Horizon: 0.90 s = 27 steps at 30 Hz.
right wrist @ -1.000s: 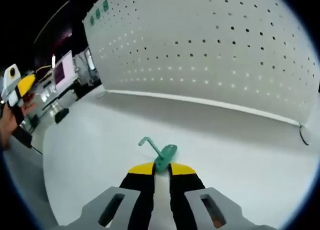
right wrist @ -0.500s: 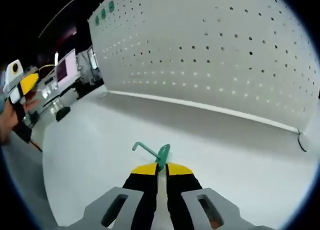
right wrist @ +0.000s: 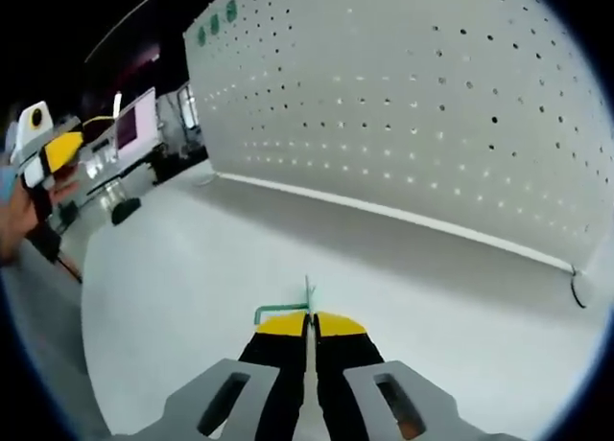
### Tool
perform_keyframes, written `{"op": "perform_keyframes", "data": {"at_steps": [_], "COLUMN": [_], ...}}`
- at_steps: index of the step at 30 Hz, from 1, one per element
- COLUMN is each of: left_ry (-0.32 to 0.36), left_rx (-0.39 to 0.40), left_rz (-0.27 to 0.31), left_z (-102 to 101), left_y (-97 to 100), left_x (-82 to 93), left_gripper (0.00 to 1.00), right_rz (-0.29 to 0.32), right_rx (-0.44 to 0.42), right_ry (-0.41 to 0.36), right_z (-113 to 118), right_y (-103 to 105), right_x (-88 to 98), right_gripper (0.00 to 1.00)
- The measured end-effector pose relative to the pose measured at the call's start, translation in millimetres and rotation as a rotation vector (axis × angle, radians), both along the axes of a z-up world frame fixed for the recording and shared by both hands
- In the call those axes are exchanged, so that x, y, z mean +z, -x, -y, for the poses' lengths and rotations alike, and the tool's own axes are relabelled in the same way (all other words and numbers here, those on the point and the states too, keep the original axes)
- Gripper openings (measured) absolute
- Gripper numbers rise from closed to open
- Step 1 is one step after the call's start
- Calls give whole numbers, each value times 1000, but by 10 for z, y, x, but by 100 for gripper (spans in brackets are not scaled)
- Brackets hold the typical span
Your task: Insert the hook assembly into the mounting plate slot until the hook locks in place.
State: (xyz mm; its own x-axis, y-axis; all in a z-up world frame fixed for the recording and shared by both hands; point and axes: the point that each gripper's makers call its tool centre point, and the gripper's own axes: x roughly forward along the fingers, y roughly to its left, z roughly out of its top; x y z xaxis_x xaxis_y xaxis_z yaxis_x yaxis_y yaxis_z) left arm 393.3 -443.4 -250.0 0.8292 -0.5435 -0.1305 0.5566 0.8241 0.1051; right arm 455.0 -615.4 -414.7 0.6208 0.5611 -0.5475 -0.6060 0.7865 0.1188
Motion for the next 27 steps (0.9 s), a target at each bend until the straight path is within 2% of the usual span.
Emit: {"op": "perform_keyframes", "data": {"at_steps": [3, 9, 13, 19, 20, 23, 25, 27], "left_ry": [0, -1, -3, -2, -1, -1, 2, 2], "left_rx": [0, -2, -5, -3, -3, -1, -1, -2], "left_rz": [0, -3, -5, -8, -9, -11, -12, -14], "left_z": [3, 10, 16, 8, 9, 2, 4, 7], "left_y": [0, 8, 9, 2, 1, -4, -4, -6], "left_x": [-2, -6, -14, -21, -21, -28, -25, -32], "left_gripper": [35, 35, 34, 34, 34, 33, 33, 33], "right_rz": [3, 15, 43, 60, 78, 71, 69, 59], "right_rx": [1, 8, 36, 44, 41, 40, 33, 27], "right_ry": [1, 6, 33, 62, 69, 23, 70, 55], "right_z": [-3, -7, -35, -16, 0, -13, 46, 55], "right_y": [-15, -27, -8, -2, -2, 25, 6, -5], "right_x": [2, 3, 12, 13, 28, 43, -19, -38], "right_gripper": [4, 4, 8, 8, 8, 8, 8, 8]}}
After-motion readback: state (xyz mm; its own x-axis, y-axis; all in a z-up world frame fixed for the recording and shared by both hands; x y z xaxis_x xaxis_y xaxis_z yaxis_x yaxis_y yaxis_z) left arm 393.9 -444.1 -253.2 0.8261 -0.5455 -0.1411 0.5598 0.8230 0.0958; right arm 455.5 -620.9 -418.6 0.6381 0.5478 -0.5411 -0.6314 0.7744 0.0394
